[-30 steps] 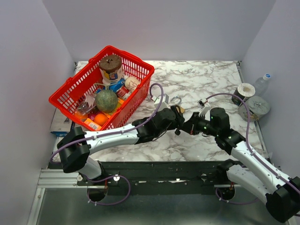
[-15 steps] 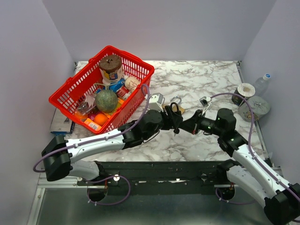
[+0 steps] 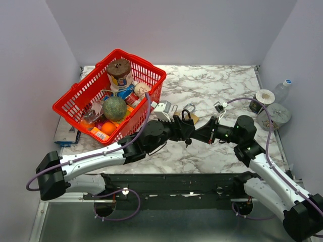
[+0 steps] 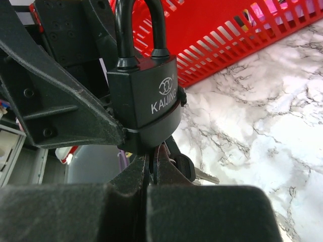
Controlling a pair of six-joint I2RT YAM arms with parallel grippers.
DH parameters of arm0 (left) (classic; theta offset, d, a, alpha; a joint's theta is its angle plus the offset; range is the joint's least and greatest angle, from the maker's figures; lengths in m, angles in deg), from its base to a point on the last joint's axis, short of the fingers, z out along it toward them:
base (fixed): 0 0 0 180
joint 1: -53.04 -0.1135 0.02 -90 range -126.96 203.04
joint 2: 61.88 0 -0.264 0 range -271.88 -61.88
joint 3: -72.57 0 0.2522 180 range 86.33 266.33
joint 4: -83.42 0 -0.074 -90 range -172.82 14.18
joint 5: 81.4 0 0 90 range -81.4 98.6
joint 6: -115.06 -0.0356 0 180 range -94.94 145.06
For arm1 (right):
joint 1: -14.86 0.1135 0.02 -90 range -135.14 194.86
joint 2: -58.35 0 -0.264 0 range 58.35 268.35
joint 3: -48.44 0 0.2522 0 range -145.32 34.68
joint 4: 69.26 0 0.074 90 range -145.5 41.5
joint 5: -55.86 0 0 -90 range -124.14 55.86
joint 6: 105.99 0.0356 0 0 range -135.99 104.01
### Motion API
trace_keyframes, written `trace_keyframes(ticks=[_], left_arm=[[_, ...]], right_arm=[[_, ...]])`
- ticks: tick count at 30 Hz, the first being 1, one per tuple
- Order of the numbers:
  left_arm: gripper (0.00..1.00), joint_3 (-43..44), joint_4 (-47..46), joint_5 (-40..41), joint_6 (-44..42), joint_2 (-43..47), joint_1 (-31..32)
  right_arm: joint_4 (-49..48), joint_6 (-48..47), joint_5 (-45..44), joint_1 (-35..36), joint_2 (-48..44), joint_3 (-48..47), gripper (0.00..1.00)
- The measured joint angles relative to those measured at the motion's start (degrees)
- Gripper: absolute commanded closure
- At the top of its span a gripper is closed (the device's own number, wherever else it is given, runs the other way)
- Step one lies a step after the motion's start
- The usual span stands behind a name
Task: Unlock with the key
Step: Unlock the lock.
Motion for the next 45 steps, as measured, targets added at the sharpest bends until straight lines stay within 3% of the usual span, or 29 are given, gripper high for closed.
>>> trace_keyframes(ticks=[11, 13, 14, 18, 24, 29, 35, 41, 45], left_arm=[[1.00, -1.81, -2.49, -3.26, -3.45, 2.80, -0.02], [1.00, -1.81, -2.27, -3.50, -3.89, 3.06, 0.00], [1.00, -1.79, -2.03, -3.52, -3.96, 3.08, 0.00], [1.00, -0.68, 1.46, -3.23, -3.34, 3.08, 0.17], [1.00, 1.01, 10.14, -1.86, -3.48, 3.10, -1.01], [1.00, 0.94, 13.42, -3.74, -5.31, 3.08, -2.93], [1.00, -1.68, 11.08, -15.26, -10.84, 5.27, -4.31], [1.00, -2.14, 13.57, -29.75, -16.59, 9.07, -4.31], [1.00, -2.05, 14.60, -37.46, -18.84, 9.79, -4.39]], right_arm=[[-5.46, 3.10, 4.74, -0.37, 1.31, 0.24, 0.99], [-5.53, 2.58, 5.11, -0.37, 1.38, 0.17, 0.96], [-4.96, 1.79, 5.14, -0.37, 1.22, 0.04, 0.92], [3.50, -3.08, 3.43, -0.37, -0.74, -2.14, 0.52], [15.26, -9.16, -4.59, -1.79, -9.20, -4.04, 0.22], [22.67, -12.59, -8.74, -1.88, -13.70, -4.61, 0.20], [26.82, -18.23, -9.33, -1.88, -13.90, -9.18, 0.17], [25.09, -23.41, -5.18, -1.95, -15.23, -13.40, 0.17], [18.36, -23.50, 1.86, -1.95, -13.86, -13.97, 0.17]])
